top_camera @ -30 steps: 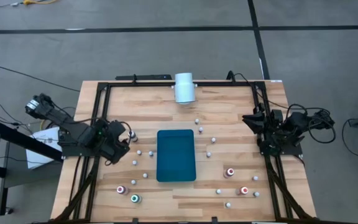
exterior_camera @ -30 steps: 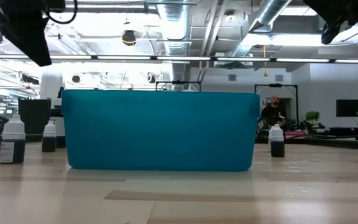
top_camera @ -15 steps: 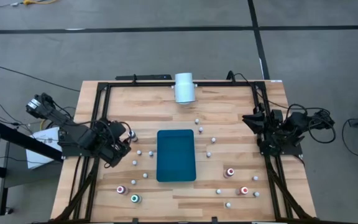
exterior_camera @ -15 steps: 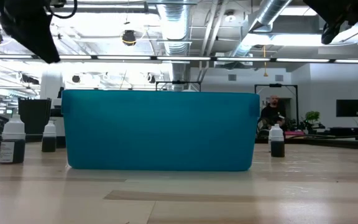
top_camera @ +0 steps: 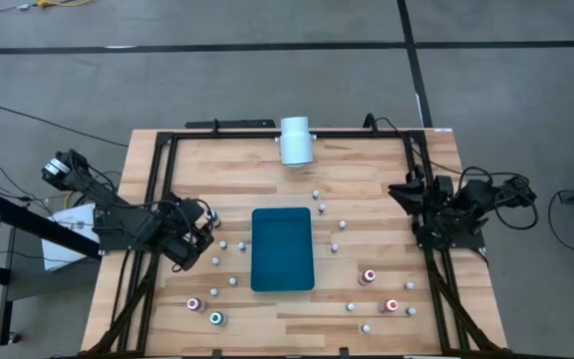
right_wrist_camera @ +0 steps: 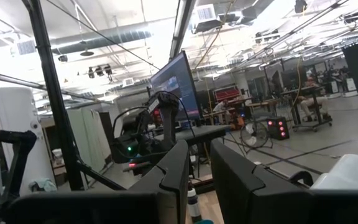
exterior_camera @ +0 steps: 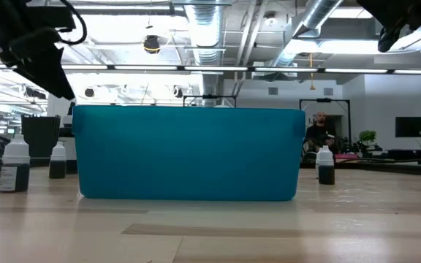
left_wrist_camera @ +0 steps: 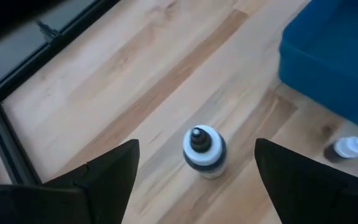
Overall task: Pick & Place food coloring
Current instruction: Put the big black food coloring bottle into the blue bin
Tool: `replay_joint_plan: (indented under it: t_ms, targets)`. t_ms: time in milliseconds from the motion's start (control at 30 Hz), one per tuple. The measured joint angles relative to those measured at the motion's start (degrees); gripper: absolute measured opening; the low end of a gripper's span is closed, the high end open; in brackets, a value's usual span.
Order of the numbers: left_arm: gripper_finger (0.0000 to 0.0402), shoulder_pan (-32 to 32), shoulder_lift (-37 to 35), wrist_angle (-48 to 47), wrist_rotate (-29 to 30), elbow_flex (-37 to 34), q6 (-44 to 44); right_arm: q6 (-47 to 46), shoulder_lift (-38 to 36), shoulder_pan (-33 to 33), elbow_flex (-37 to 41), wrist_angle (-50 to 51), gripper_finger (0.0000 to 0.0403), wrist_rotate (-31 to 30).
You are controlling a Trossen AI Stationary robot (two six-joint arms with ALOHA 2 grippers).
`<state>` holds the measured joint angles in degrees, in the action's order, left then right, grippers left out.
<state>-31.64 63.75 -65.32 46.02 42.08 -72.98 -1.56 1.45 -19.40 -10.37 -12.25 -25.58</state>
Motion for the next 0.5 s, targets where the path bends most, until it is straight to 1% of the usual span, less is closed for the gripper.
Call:
replay_joint_plan:
  t_ms: [133, 300, 333, 433, 500]
  targets:
    - [0.0313, 0.0, 0.0, 1.8, 1.8, -1.4, -0.2, 0.0, 0.0, 0.0, 0.0, 0.0, 0.0059, 0.0]
    - [0.0313, 0.0, 0.0, 7.1, 2.8, -4.9, -0.6, 0.0, 0.0, 0.0, 0.0, 0.0, 0.0059, 0.0]
    - [0.0313, 0.0, 0.0, 7.5, 3.2, -5.1, -0.6, 0.0, 0.0, 0.0, 0.0, 0.0, 0.0059, 0.0]
    - [0.0313, 0.0, 0.0, 6.9, 6.7, -5.2, -1.3, 0.0, 0.0, 0.0, 0.0, 0.0, 0.0059, 0.0]
    - [0.0313, 0.0, 0.0, 6.4, 7.3, -5.3, -1.3, 0.0, 0.0, 0.0, 0.0, 0.0, 0.0059, 0.0]
